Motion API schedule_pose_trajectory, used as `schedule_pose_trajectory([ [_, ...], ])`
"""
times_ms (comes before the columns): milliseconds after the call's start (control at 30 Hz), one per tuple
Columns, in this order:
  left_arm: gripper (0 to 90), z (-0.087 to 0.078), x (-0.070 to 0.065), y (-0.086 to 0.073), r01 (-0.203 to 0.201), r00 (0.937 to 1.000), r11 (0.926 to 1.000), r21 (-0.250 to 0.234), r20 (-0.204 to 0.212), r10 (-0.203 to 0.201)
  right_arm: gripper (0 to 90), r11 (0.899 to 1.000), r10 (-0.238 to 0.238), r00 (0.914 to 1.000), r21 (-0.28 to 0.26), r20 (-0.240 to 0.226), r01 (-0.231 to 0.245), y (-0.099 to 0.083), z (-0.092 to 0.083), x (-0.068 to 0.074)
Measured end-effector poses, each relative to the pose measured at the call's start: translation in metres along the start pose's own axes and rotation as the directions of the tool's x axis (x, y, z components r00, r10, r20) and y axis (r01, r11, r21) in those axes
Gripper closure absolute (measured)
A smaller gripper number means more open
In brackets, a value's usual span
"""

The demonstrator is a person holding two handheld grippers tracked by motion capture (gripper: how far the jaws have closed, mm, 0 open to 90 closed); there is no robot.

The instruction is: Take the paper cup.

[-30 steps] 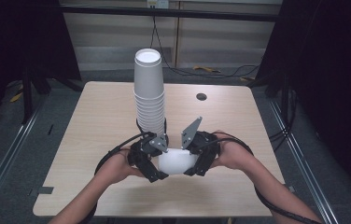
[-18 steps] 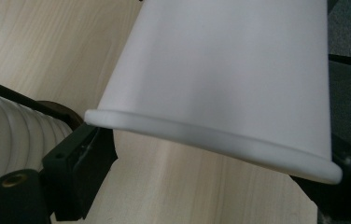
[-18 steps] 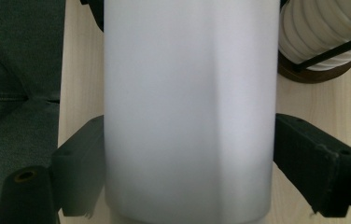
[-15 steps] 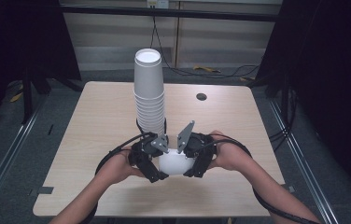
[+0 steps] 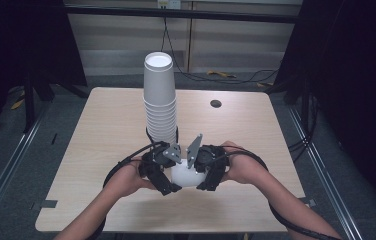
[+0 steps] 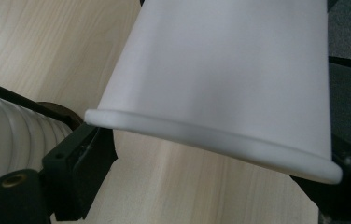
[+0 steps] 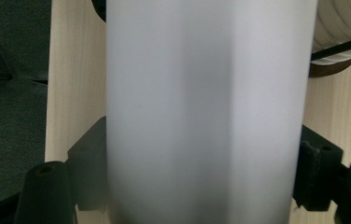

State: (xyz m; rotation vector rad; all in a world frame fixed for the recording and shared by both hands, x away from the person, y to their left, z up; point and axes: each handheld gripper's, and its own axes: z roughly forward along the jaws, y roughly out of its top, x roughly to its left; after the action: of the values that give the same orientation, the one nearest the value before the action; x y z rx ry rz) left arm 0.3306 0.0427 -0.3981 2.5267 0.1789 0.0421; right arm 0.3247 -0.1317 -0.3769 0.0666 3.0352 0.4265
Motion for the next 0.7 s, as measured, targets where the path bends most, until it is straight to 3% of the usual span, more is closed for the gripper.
schedule_pose_trajectory([
  [433, 10.9, 0.0024, -0.0008, -0.0002, -0.003, 1.0, 1.0, -0.006, 0.004, 0.003, 24.4, 1.0, 0.01, 0.9999, -0.004, -0.007, -0.01, -0.004, 0.0027, 0.0002],
  [700, 9.9, -0.0008, -0.0014, -0.0026, -0.004, 1.0, 0.9997, -0.024, 0.004, 0.004, 24.3, 0.999, 0.013, 0.9998, -0.036, -0.015, -0.014, -0.0056, 0.0025, 0.0005],
])
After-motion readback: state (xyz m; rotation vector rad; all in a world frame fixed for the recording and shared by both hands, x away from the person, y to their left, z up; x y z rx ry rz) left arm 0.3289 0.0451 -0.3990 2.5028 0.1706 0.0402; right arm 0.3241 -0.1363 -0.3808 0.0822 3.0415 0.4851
